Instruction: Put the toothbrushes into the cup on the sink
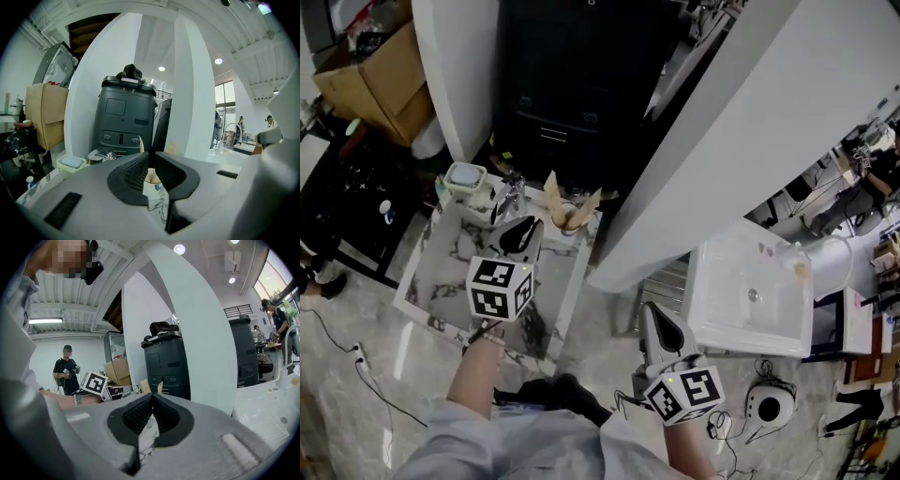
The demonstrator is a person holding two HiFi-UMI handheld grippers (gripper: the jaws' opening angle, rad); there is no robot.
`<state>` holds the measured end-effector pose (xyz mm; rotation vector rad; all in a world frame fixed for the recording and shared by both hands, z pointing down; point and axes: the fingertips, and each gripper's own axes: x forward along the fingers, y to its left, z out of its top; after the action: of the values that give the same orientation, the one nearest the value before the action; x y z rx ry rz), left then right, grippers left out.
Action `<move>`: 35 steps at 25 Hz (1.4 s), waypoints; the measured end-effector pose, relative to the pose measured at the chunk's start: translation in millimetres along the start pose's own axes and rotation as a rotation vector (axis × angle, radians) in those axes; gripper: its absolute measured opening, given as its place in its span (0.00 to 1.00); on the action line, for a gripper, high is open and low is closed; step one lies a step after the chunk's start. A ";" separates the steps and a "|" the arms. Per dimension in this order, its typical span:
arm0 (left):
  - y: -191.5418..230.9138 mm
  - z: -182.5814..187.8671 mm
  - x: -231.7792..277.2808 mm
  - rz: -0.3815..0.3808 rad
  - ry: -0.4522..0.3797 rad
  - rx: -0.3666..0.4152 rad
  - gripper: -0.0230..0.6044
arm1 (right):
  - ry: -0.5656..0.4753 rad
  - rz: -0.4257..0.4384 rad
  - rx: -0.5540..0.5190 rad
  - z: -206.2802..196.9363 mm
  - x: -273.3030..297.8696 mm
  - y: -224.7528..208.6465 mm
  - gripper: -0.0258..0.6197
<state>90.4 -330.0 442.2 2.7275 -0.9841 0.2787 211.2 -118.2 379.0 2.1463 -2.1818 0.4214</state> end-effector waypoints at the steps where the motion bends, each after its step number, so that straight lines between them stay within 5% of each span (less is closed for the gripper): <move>1: -0.9 4.5 -5.8 0.000 -0.006 0.007 0.12 | -0.003 0.015 -0.003 1.6 2.7 3.7 0.04; 17: -5.9 54.4 -91.9 0.045 -0.093 0.027 0.04 | -0.066 0.214 -0.040 32.8 37.5 55.5 0.04; 35: -45.2 64.9 -142.8 0.035 -0.095 -0.003 0.04 | -0.105 0.290 -0.051 58.9 46.1 72.0 0.04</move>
<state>18.1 -228.0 337.2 2.7451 -1.0572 0.1554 147.5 -176.6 321.6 1.8714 -2.5422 0.2673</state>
